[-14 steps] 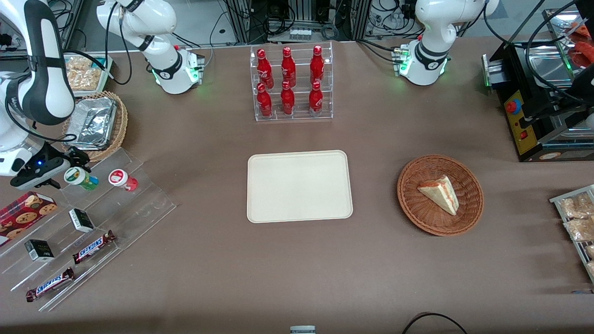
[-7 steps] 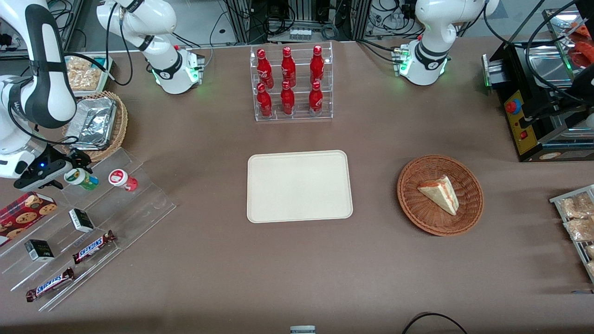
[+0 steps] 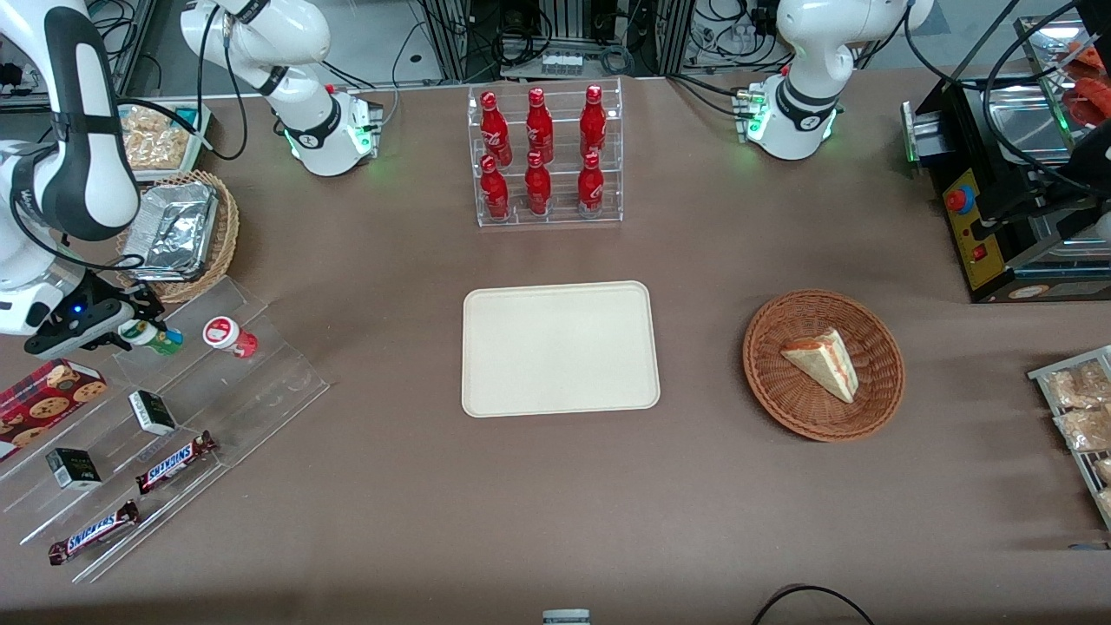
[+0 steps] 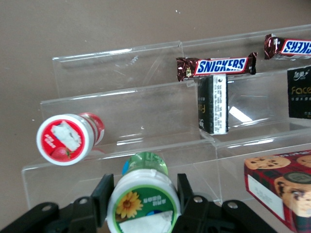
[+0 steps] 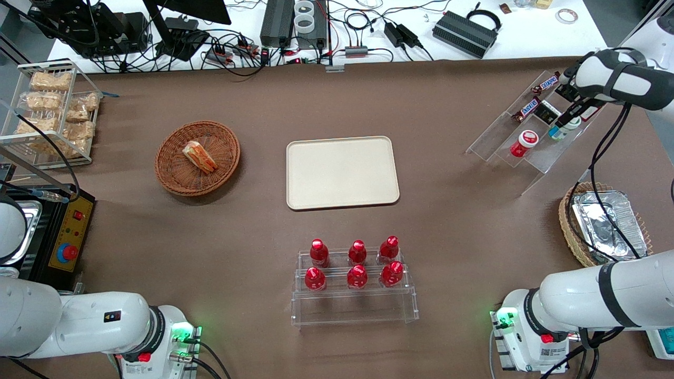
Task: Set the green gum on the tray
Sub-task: 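Close the right gripper on the green-capped gum bottle, then lift the gum bottle and carry it over the cream tray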
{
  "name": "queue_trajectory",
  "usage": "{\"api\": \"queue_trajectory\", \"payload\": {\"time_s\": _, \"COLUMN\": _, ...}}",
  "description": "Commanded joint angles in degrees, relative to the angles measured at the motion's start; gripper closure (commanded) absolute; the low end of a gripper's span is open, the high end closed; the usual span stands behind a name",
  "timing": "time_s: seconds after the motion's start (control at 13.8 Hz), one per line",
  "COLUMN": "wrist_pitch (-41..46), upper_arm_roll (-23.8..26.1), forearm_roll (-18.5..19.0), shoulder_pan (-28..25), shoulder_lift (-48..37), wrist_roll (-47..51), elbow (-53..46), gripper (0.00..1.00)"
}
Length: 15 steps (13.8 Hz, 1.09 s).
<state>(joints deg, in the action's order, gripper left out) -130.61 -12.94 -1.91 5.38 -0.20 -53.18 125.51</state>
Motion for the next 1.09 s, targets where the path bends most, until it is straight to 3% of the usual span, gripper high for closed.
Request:
{"api": "queue_trajectory", "payload": {"time_s": 0.0, "wrist_pitch": 11.9, "upper_arm_roll": 0.3, "forearm_roll": 0.1, "shoulder_pan": -0.7, "shoulder_lift": -0.2, "wrist_roll": 0.7, "elbow": -9.1, "gripper": 1.0}}
{"api": "queue_trajectory", "payload": {"time_s": 0.22, "wrist_pitch": 23.8, "upper_arm_roll": 2.7, "forearm_roll": 0.1, "shoulder_pan": -4.3, "shoulder_lift": -0.5, "wrist_roll": 7.8, "elbow": -18.3, "gripper": 1.0}}
{"api": "queue_trajectory", "payload": {"time_s": 0.44, "wrist_pitch": 30.1, "upper_arm_roll": 5.9, "forearm_roll": 0.2, "shoulder_pan": -8.7, "shoulder_lift": -0.5, "wrist_roll": 19.8, "elbow": -23.6, "gripper": 1.0}}
{"api": "queue_trajectory", "payload": {"time_s": 0.8, "wrist_pitch": 30.3, "upper_arm_roll": 7.4, "forearm_roll": 0.4, "shoulder_pan": -23.2, "shoulder_lift": 0.8, "wrist_roll": 45.4, "elbow": -24.6, "gripper": 1.0}}
{"api": "queue_trajectory", "payload": {"time_s": 1.02, "wrist_pitch": 27.9, "upper_arm_roll": 7.4, "forearm_roll": 0.0, "shoulder_pan": -32.1, "shoulder_lift": 7.3, "wrist_roll": 62.0, "elbow": -29.7, "gripper": 1.0}}
